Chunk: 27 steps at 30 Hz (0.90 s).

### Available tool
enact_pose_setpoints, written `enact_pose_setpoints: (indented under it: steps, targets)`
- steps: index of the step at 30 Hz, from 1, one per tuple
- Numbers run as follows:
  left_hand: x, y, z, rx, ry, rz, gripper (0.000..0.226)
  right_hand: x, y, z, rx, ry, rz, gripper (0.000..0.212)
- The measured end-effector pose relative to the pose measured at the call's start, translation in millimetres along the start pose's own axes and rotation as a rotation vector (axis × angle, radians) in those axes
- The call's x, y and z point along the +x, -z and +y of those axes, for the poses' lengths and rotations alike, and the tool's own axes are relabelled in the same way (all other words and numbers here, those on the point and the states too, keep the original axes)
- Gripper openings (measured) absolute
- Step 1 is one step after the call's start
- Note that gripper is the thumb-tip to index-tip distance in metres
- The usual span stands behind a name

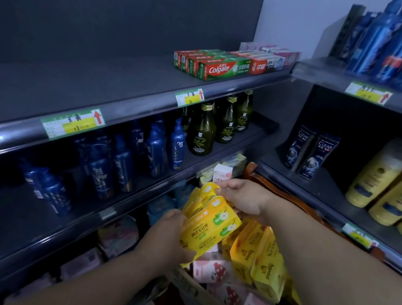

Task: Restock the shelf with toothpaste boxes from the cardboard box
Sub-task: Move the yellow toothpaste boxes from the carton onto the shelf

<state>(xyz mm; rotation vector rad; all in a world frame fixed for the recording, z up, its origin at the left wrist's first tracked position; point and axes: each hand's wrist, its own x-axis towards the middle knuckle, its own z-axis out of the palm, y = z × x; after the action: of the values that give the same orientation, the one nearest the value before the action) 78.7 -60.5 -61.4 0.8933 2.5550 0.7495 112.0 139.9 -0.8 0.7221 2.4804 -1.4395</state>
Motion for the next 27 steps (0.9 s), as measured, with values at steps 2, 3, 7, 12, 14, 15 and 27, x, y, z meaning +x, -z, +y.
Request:
enact_pose_setpoints:
  steps: [2,3,7,12,14,15,27]
  targets:
    - [0.5,4.4,-0.2,-0.012,-0.005,0.035,0.06,-1.8,0.0,2.3,0.06,0.012,0.037,0.027]
    - [0.3,6.8,0.2,-0.02,-0.004,0.059,0.064,-3.5,-0.1,1.7,0.086,0.017,0.055,0.023]
    - [-6.6,25.8,2.5,-0.025,-0.024,0.145,0.07,-8.7,0.9,-7.1,0.179,0.037,0.1,0.018]
    - [-26.8,70.7,1.9,-0.009,-0.035,0.264,0.072,-18.6,-1.4,-33.3,0.383,0.08,0.083,0.014]
    - [-38.4,90.8,1.6,-0.004,-0.058,0.315,0.07,-26.7,-5.0,-47.0,0.434,0.118,0.077,0.014]
    - [-44.8,100.8,1.1,0.014,-0.079,0.344,0.07,-30.7,-6.6,-54.3,0.452,0.137,0.087,0.015]
    - [-197.9,235.4,-54.2,0.038,-0.115,0.67,0.054,-117.1,-104.3,-202.7,0.599,0.412,0.007,0.011]
